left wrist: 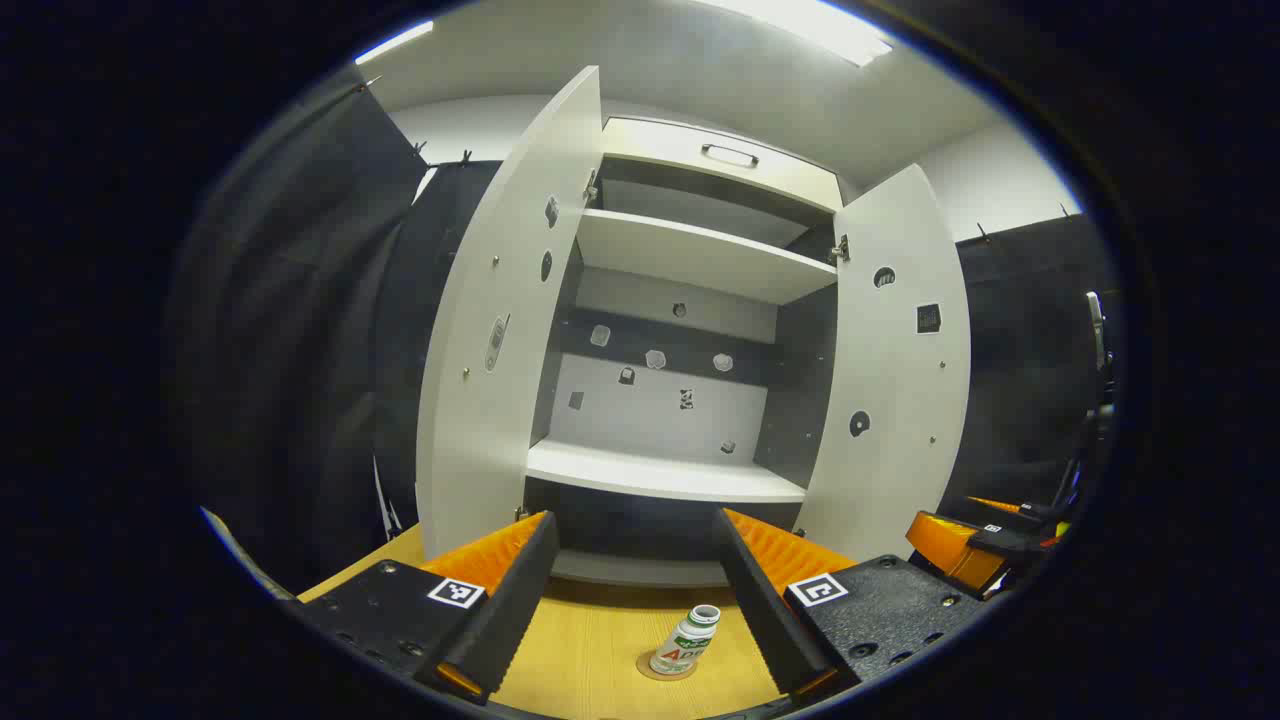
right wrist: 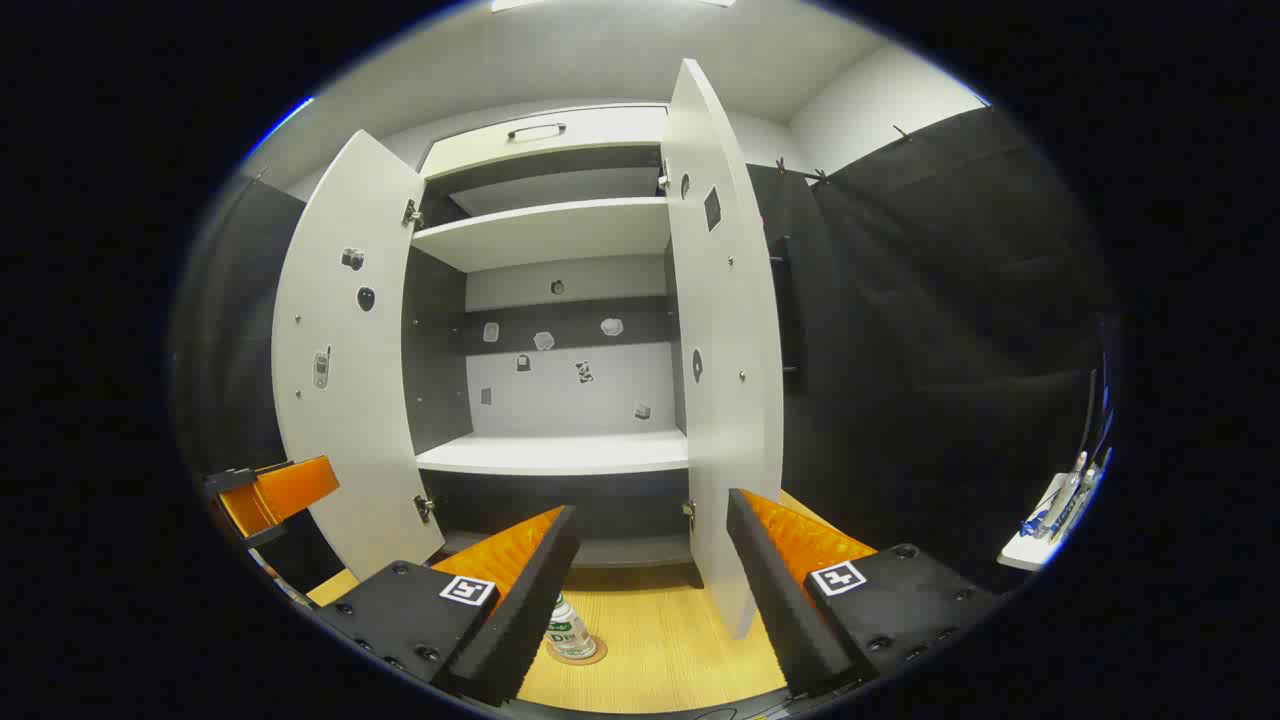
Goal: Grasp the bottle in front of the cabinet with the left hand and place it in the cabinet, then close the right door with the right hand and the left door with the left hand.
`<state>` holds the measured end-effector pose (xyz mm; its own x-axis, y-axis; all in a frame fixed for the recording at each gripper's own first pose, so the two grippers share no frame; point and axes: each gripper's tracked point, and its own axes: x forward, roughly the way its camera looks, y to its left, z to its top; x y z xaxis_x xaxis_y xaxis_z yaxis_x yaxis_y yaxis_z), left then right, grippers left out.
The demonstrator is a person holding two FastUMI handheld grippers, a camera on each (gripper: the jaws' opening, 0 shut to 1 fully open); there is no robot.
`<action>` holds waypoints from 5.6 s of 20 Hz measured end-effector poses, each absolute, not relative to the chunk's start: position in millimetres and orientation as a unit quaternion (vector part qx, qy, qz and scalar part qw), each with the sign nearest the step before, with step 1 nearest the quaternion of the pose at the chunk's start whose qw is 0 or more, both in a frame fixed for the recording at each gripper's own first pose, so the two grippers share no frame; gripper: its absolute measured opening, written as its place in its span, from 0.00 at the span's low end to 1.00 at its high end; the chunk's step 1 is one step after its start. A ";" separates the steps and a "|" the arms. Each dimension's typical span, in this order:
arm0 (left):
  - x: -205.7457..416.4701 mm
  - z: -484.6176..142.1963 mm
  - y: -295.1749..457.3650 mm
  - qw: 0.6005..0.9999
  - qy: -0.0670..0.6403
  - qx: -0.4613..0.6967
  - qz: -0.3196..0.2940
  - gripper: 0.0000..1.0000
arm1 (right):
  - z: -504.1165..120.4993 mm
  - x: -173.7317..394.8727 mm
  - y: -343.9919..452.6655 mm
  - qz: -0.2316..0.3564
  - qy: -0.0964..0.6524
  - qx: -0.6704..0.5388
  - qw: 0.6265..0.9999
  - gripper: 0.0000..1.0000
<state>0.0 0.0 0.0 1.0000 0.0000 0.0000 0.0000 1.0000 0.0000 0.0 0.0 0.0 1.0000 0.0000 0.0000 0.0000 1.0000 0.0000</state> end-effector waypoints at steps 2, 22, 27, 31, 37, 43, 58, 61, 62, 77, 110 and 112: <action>-1.2 4.3 -1.4 1.000 -0.002 0.000 -0.003 0.95 | 1.6 -0.6 -0.8 -0.005 0.001 0.003 1.000 0.98; -7.6 -21.0 -19.3 0.999 0.032 -0.013 -0.033 0.95 | 2.0 -19.2 -6.5 -0.013 0.002 -0.038 0.999 0.98; -3.0 -69.3 -23.9 0.997 0.075 -0.008 -0.036 0.95 | -1.5 -22.8 -13.5 -0.019 0.012 -0.039 0.999 0.98; 3.5 -113.4 -36.6 0.992 0.120 -0.007 -0.050 0.96 | 0.8 -24.9 -25.6 -0.032 0.011 -0.043 0.998 0.98; 11.4 -178.4 -61.0 0.978 0.193 0.001 -0.078 0.96 | -2.3 -28.2 -52.3 -0.055 0.021 -0.042 0.997 0.98; 27.4 -243.5 -73.4 0.961 0.264 0.012 -0.082 0.96 | -3.0 -24.0 -84.6 -0.077 0.028 -0.039 0.996 0.98; 88.4 -345.7 -67.9 0.938 0.344 0.043 -0.021 0.96 | -23.4 4.5 -174.2 -0.122 0.068 -0.027 0.990 0.98; 97.3 -350.0 -68.4 0.936 0.350 0.045 -0.015 0.95 | -29.2 11.8 -185.0 -0.121 0.075 -0.027 0.989 0.99; 98.9 -347.6 -68.4 0.936 0.349 0.048 -0.014 0.93 | -29.0 13.9 -187.4 -0.119 0.077 -0.025 0.990 0.99; 154.8 -151.9 -106.9 0.955 0.284 0.047 -0.071 0.79 | -23.1 52.1 -196.1 -0.041 0.071 -0.017 0.997 0.99; 396.0 -84.6 -119.1 0.973 0.187 0.121 -0.061 0.46 | -19.6 54.5 -230.1 -0.103 0.067 0.024 0.992 0.99; 410.4 -86.1 -122.2 0.973 0.189 0.118 -0.055 0.46 | -16.8 51.0 -235.2 -0.111 0.065 0.028 0.991 0.99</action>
